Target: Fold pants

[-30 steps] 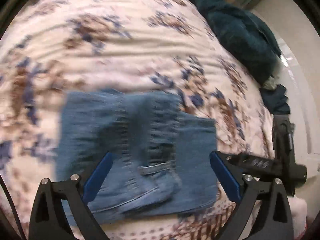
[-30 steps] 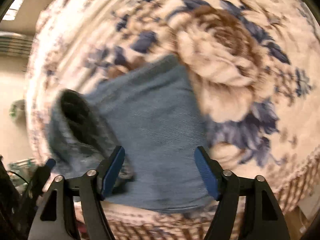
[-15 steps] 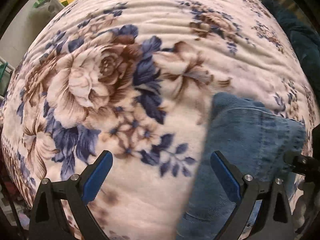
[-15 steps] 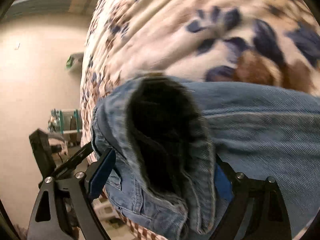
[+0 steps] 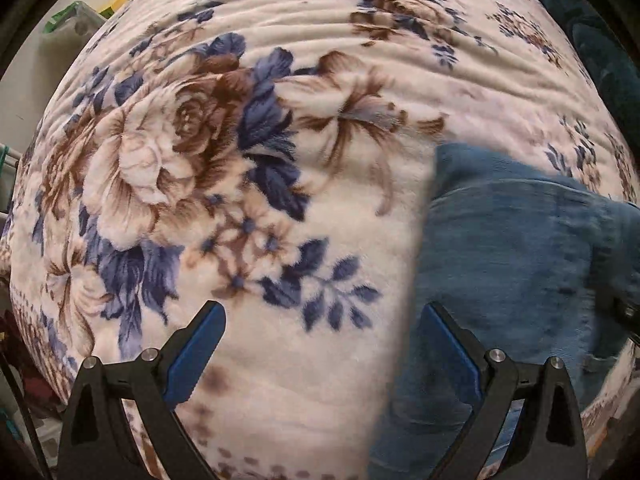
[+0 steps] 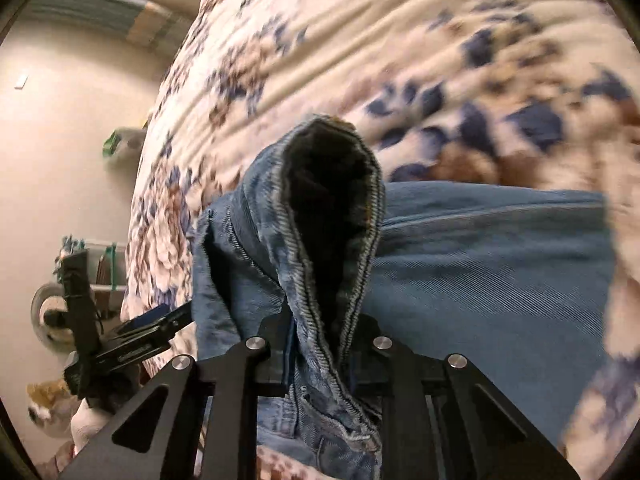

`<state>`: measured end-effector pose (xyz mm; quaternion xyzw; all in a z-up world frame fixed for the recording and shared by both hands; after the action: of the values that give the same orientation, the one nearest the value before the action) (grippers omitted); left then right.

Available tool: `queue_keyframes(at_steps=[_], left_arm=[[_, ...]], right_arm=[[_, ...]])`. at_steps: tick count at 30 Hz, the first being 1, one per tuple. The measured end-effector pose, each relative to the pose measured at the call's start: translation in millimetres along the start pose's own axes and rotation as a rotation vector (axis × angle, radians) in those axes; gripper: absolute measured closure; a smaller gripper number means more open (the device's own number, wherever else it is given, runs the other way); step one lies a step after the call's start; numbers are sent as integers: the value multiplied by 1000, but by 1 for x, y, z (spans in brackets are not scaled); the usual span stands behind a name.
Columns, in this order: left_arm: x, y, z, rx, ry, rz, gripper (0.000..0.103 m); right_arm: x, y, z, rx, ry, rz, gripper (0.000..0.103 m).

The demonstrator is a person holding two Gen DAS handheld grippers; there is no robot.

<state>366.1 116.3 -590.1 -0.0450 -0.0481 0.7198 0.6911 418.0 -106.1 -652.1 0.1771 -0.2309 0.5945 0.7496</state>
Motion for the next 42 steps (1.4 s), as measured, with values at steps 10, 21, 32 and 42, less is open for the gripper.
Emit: queue_keyframes(at_steps=[10,21,32,42], left_arm=[[-59,-18,16,16,198,-9,3],[-165,-101,-30,102,424,-127,3],[-178,-129,-70,82,263,-326,72],[-162,-92,0,5,326,-227,42]], right_arm=[[-142,5,111,-81,150,-288,83],[-227,12,100,-34,103,-557,33],[-243,80,93,-51,129,-680,40],[-239,77,92,45,123,-704,32]])
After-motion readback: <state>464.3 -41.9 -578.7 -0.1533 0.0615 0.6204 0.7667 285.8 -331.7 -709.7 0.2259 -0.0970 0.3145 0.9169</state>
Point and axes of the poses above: each gripper's, at about its wrist camera, not at the fingertips, and z roughly against the way its jaws point, x to its left, y to its underside, the point moved 7 cm from there along -z, roughly the way its jaws point, and after that the axes turned 10 degrees about -z, right-handed, at the moved point
